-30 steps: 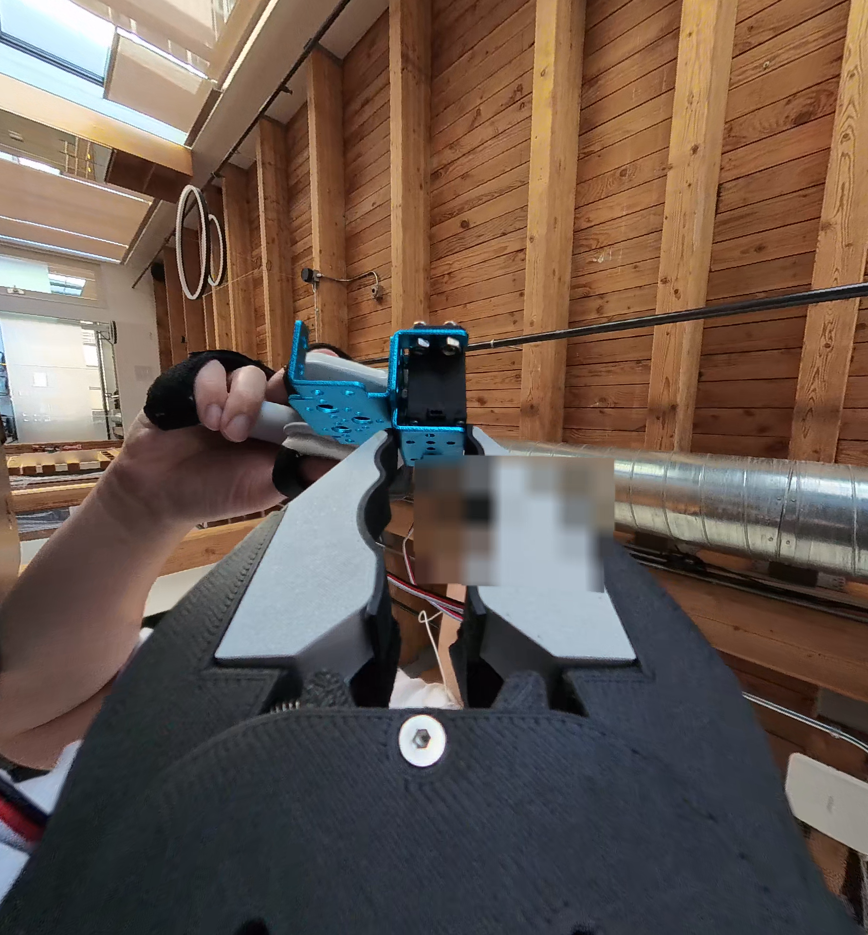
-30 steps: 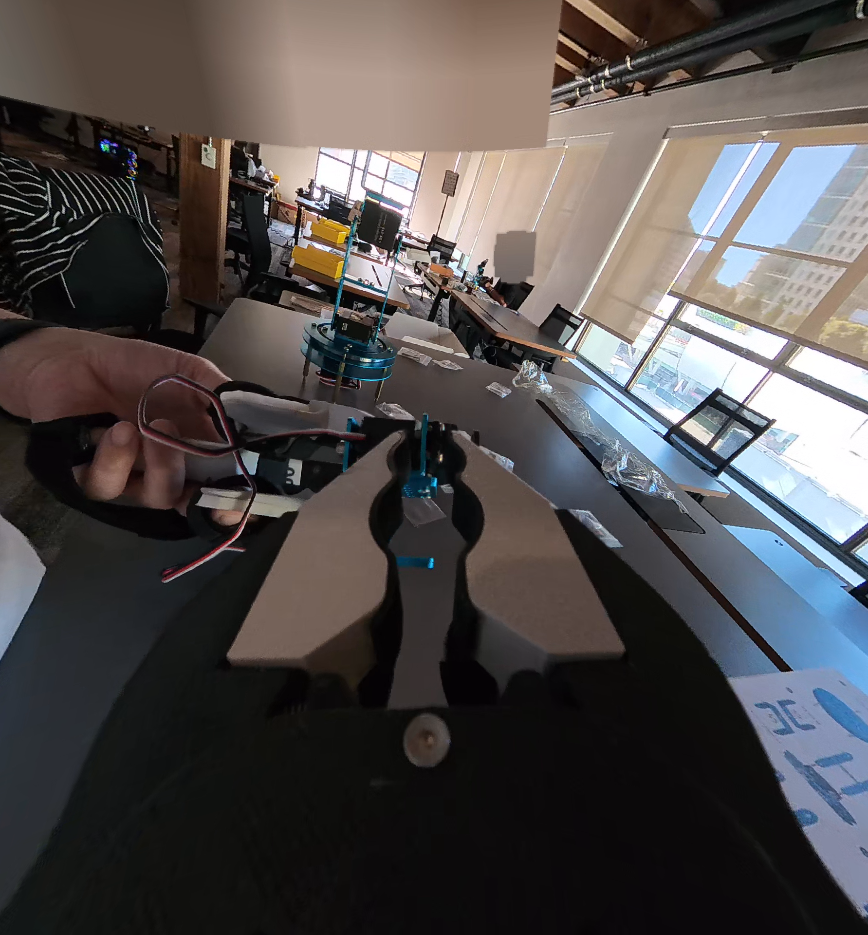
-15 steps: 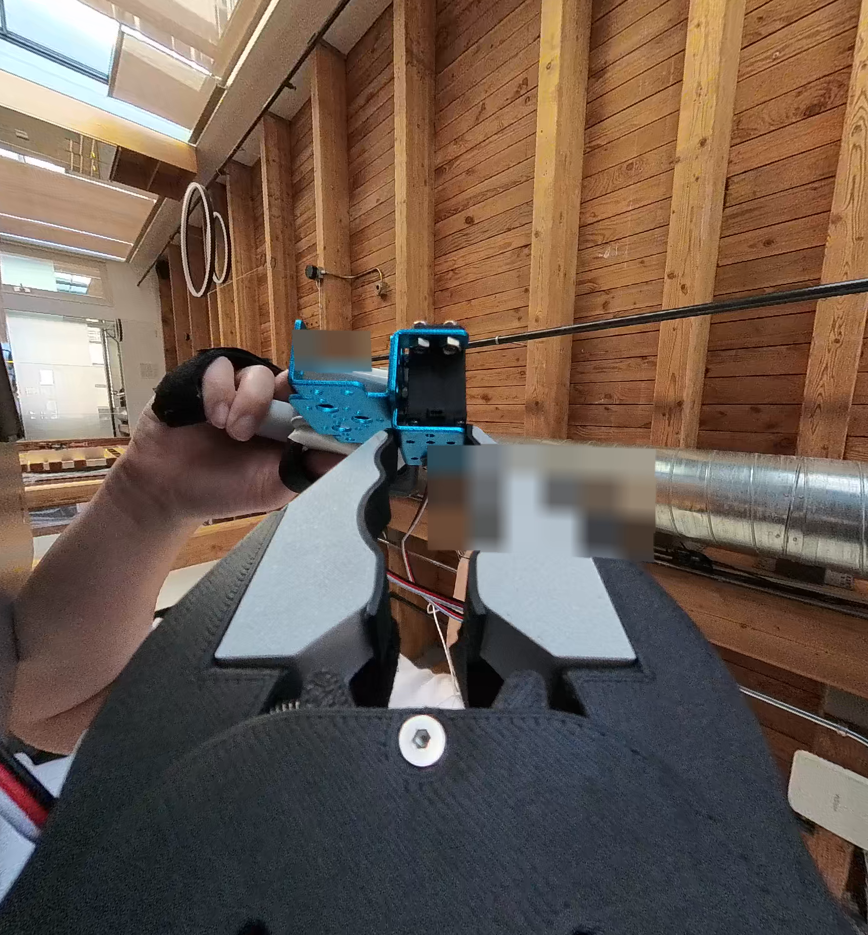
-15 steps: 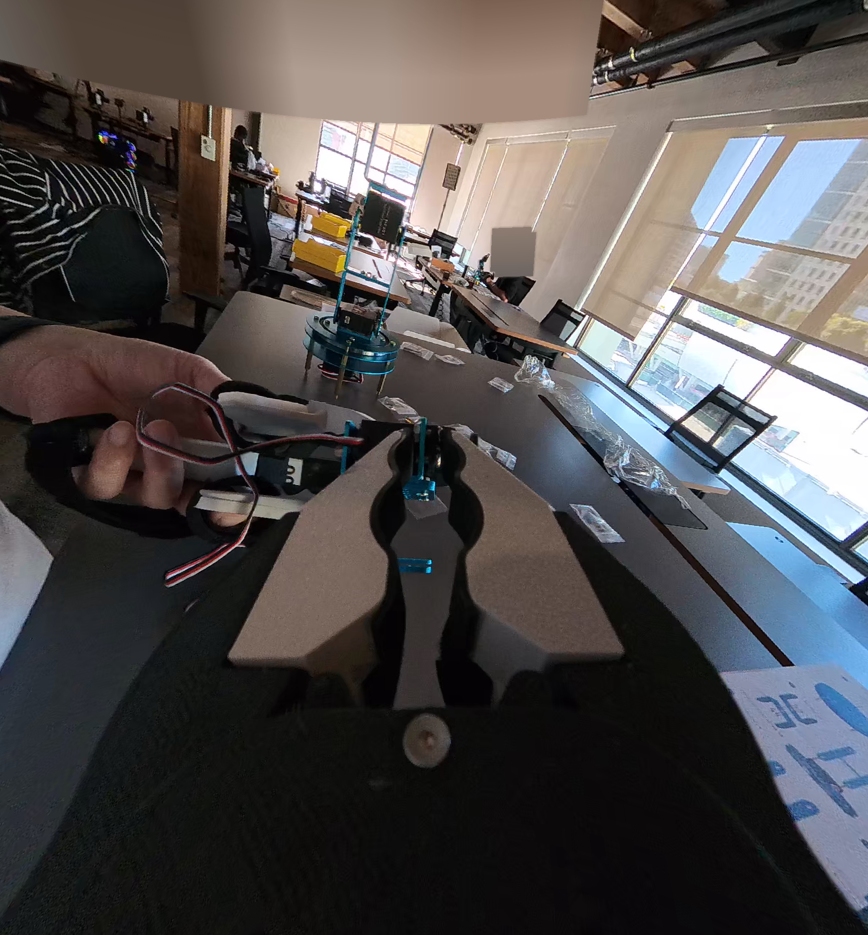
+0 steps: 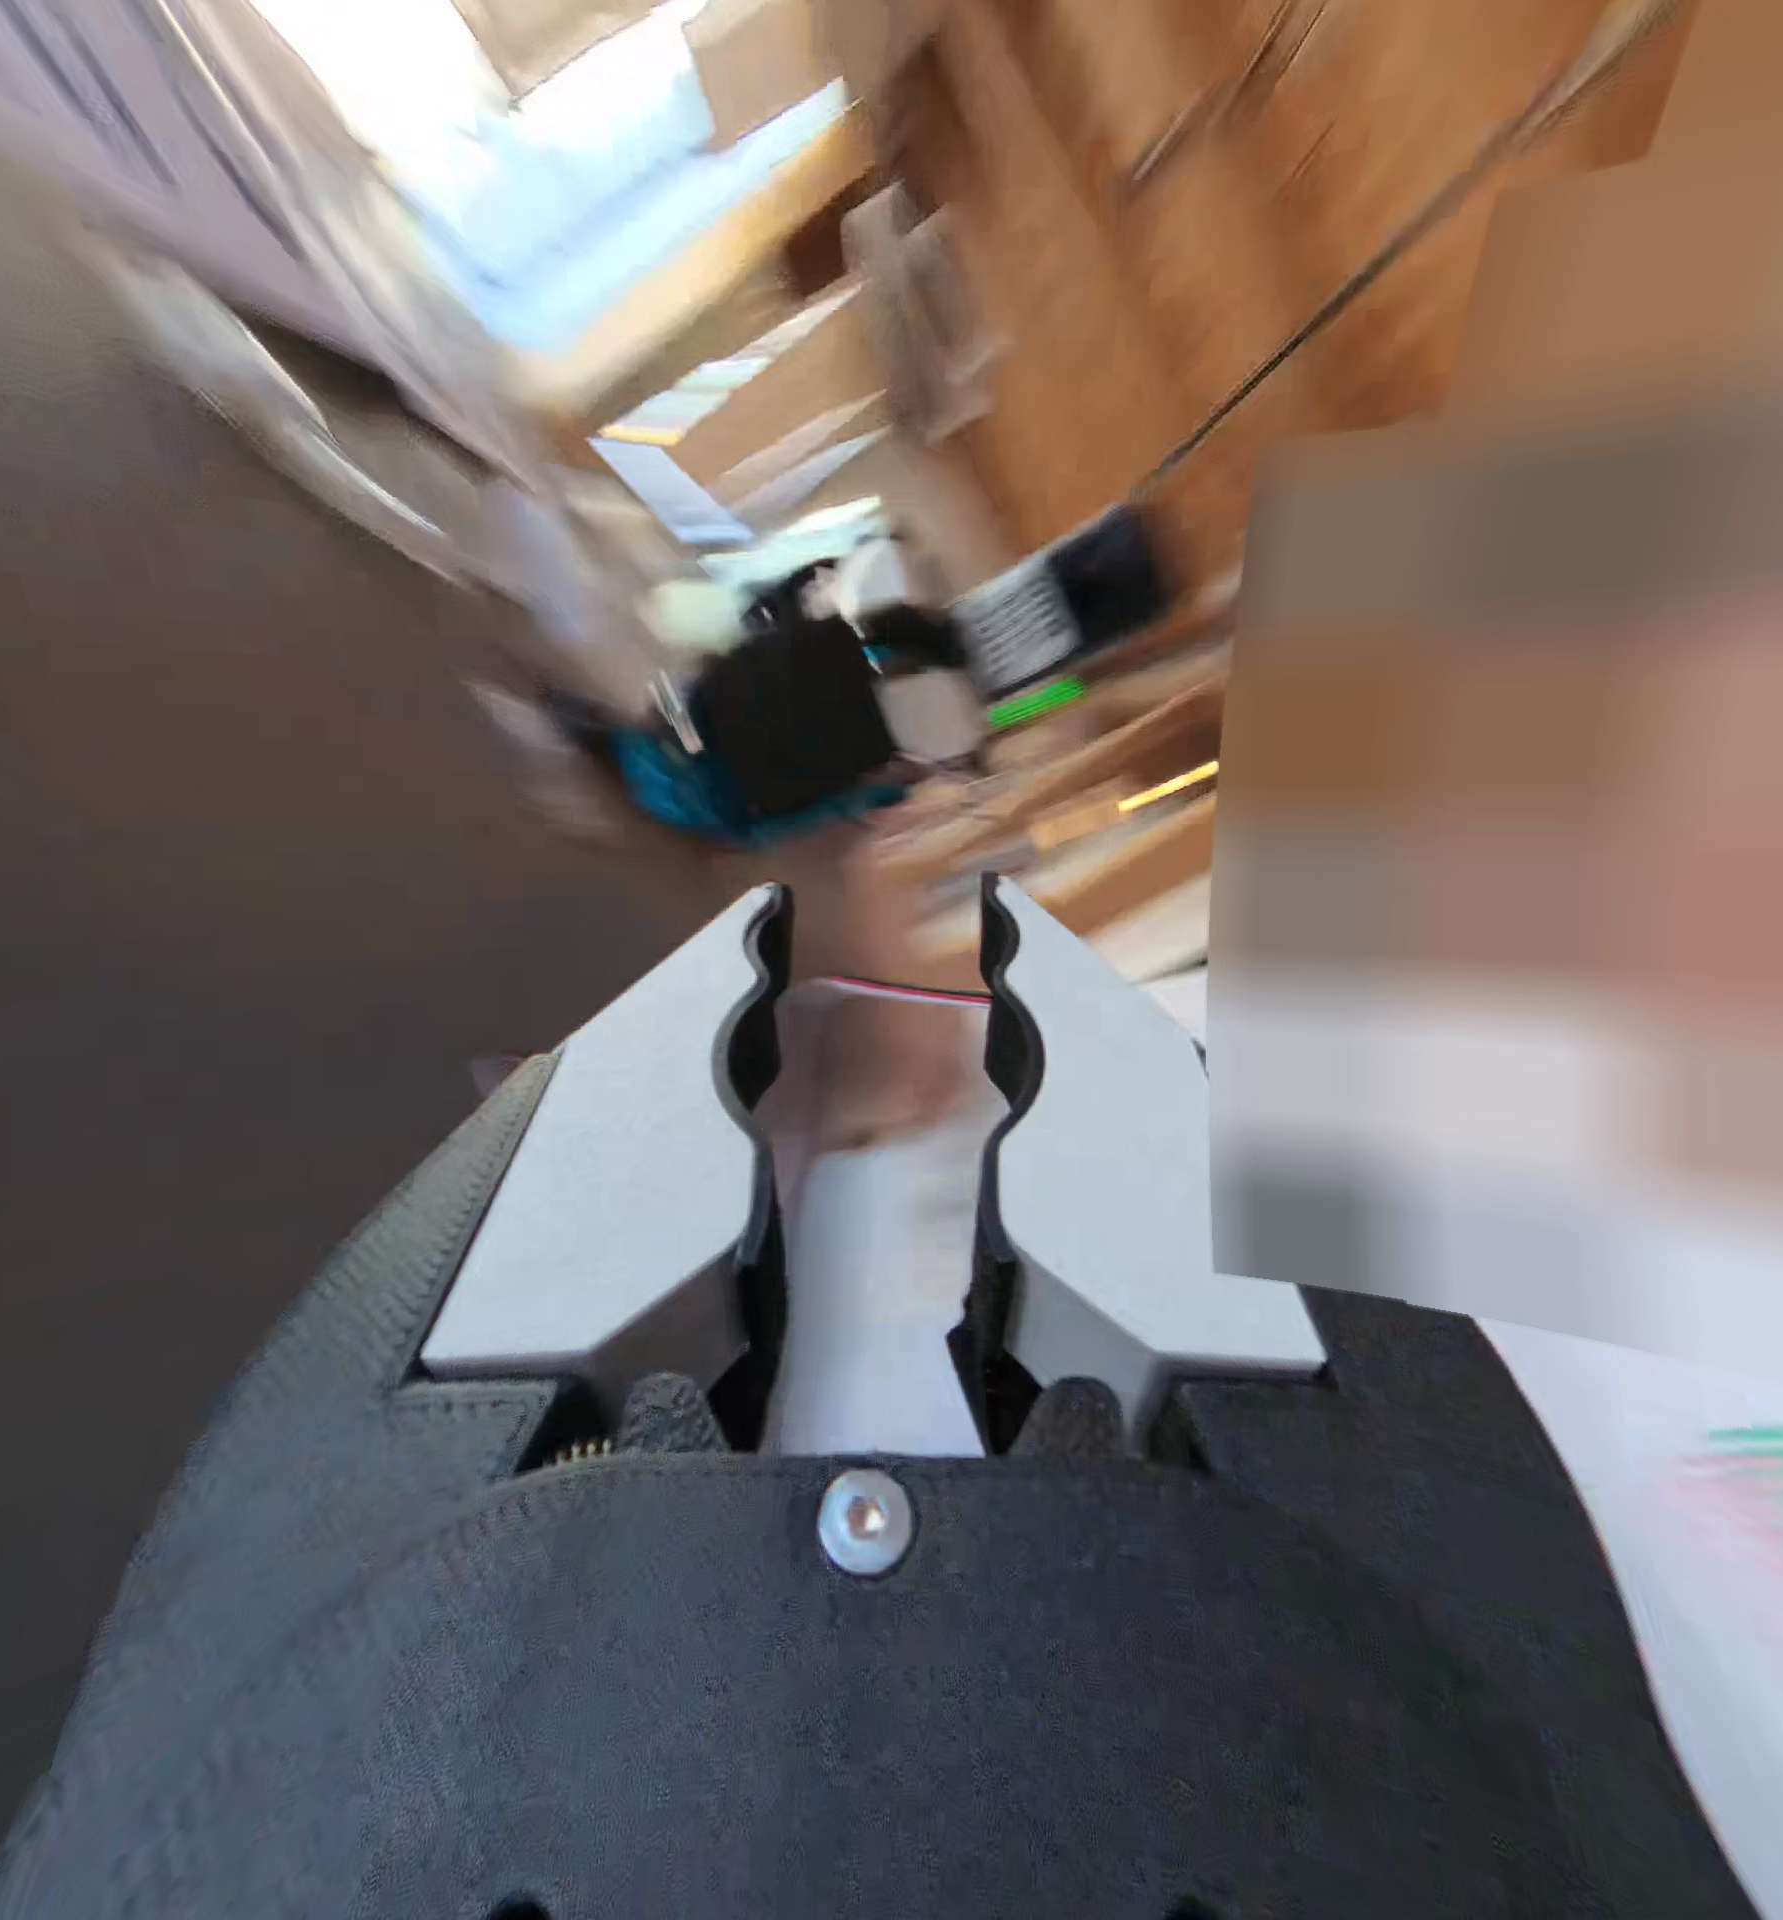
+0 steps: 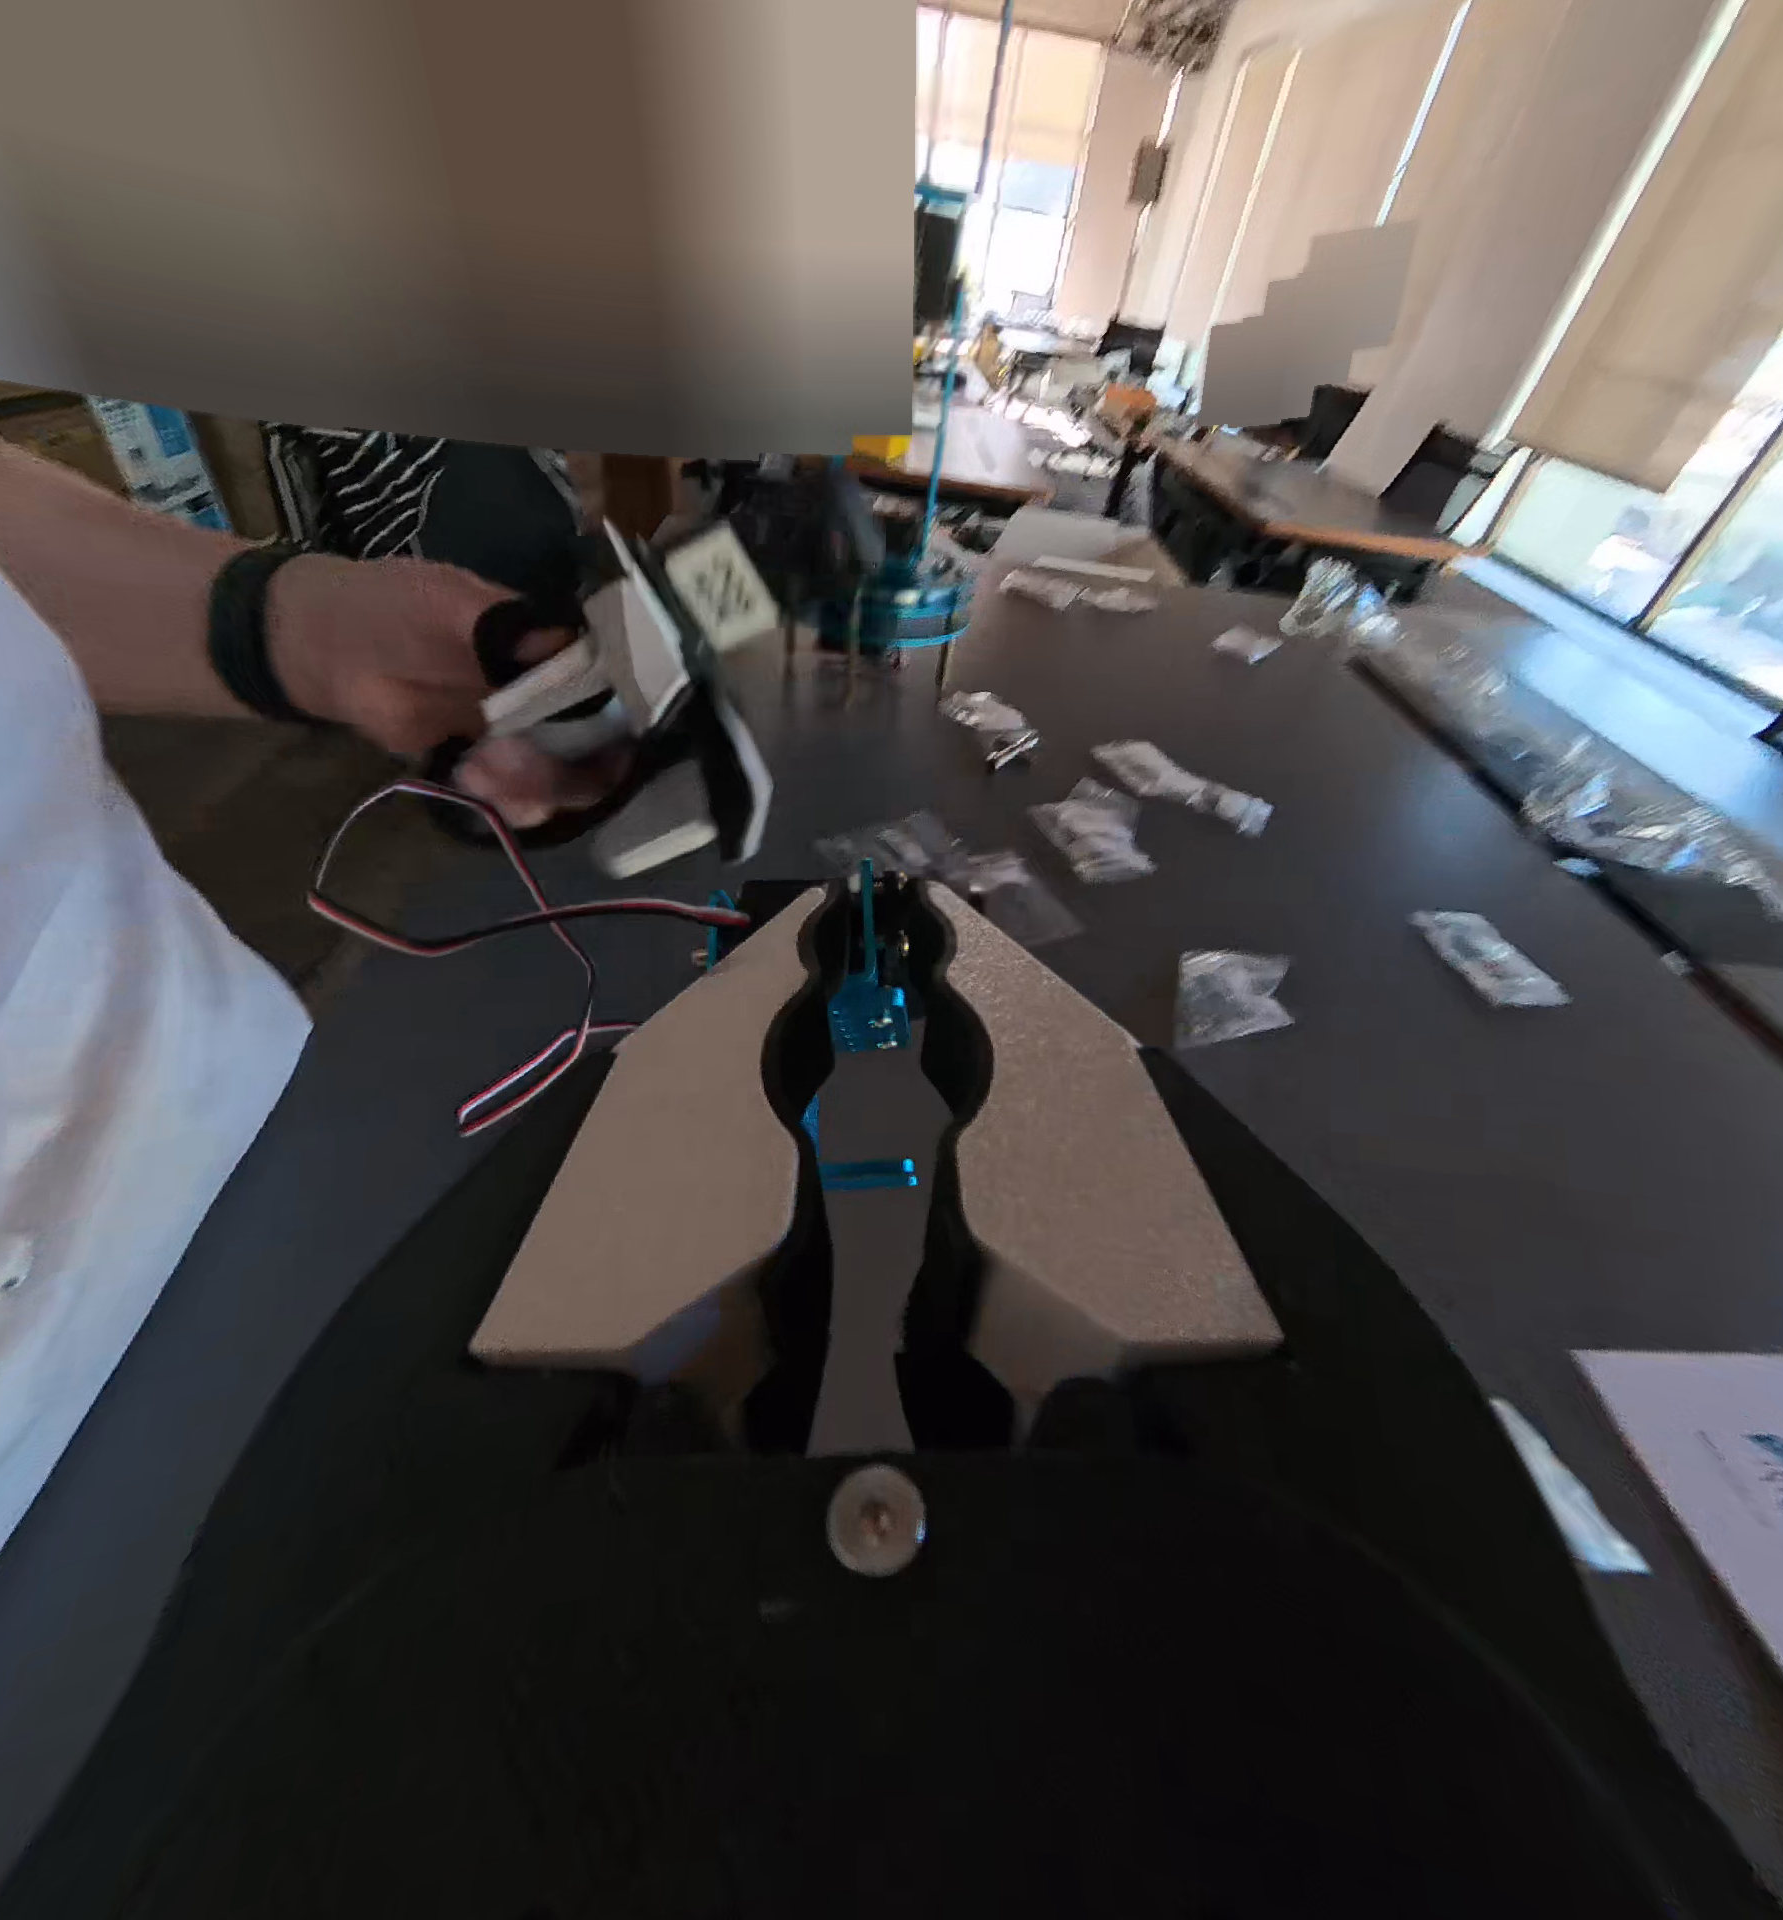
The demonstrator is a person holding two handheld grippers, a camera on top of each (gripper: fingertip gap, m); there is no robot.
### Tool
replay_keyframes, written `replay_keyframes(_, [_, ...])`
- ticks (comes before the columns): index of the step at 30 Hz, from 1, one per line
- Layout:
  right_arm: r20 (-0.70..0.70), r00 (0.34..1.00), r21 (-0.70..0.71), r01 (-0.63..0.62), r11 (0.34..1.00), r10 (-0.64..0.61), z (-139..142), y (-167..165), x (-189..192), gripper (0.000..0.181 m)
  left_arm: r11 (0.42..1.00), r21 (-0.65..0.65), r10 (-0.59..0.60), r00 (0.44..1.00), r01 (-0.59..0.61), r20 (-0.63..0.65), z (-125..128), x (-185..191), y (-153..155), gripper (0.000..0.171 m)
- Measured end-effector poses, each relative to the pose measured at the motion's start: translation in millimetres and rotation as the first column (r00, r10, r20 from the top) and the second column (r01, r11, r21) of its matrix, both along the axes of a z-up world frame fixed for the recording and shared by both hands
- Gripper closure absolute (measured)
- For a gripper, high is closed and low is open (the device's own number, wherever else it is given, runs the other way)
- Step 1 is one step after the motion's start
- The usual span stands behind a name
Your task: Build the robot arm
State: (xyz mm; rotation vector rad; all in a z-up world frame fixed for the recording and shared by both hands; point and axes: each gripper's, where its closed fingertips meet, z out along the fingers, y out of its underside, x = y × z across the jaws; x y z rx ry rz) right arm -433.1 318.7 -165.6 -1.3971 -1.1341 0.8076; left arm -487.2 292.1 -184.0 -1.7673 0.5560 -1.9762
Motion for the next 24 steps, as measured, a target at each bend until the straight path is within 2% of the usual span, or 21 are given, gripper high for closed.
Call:
replay_keyframes(1, [0.019, 1.0, -0.036, -0.024, 0.999, 0.025, -8, -1, -3, 0.171, 0.978, 0.202, 0.067, 0.994, -0.048, -0.089, -3, -2, 9, 0.13])
replay_keyframes(3, [0.058, 0.996, -0.098, -0.069, 0.993, 0.075, -22, -5, -8, 0.171, 0.846, 0.528, 0.174, 0.973, -0.07, -0.15, 1, 1, 20, 0.113])
replay_keyframes(4, [0.076, 0.993, -0.124, -0.082, 0.989, 0.092, -27, -6, -10, 0.171, 0.789, 0.614, 0.18, 0.968, -0.036, -0.174, 1, 8, 19, 0.107])
replay_keyframes(7, [0.12, 0.984, -0.17, -0.11, 0.979, 0.131, -40, -10, -14, 0.171, 0.718, 0.683, 0.122, 0.941, 0.135, -0.314, -17, 33, 9, 0.092])
replay_keyframes(10, [0.14, 0.979, -0.197, -0.118, 0.973, 0.147, -47, -10, -16, 0.171, 0.659, 0.715, 0.104, 0.913, 0.233, -0.394, -38, 48, 1, 0.103])
replay_keyframes(13, [0.175, 0.971, -0.205, -0.125, 0.971, 0.162, -57, -11, -16, 0.171, 0.585, 0.766, 0.167, 0.885, 0.265, -0.434, -53, 50, 4, 0.112])
replay_keyframes(14, [0.181, 0.97, -0.207, -0.125, 0.97, 0.163, -59, -11, -17, 0.17, 0.578, 0.771, 0.176, 0.883, 0.265, -0.435, -55, 50, 5, 0.112])
replay_keyframes(19, [0.145, 0.973, -0.253, -0.138, 0.958, 0.178, -58, -10, -19, 0.17, 0.619, 0.746, 0.162, 0.89, 0.246, -0.427, -56, 49, 6, 0.114])
replay_keyframes(21, [0.091, 0.978, -0.307, -0.152, 0.94, 0.188, -55, -11, -19, 0.163, 0.605, 0.733, 0.166, 0.851, 0.311, -0.499, -69, 47, 6, 0.114])
replay_keyframes(22, [0.066, 0.984, -0.337, -0.137, 0.932, 0.168, -53, -8, -18, 0.156, 0.586, 0.741, 0.169, 0.846, 0.327, -0.506, -71, 48, 4, 0.114])
replay_keyframes(24, [0.049, 0.988, -0.384, -0.118, 0.916, 0.148, -52, -5, -15, 0.156, 0.553, 0.765, 0.183, 0.849, 0.328, -0.496, -70, 50, 2, 0.114])
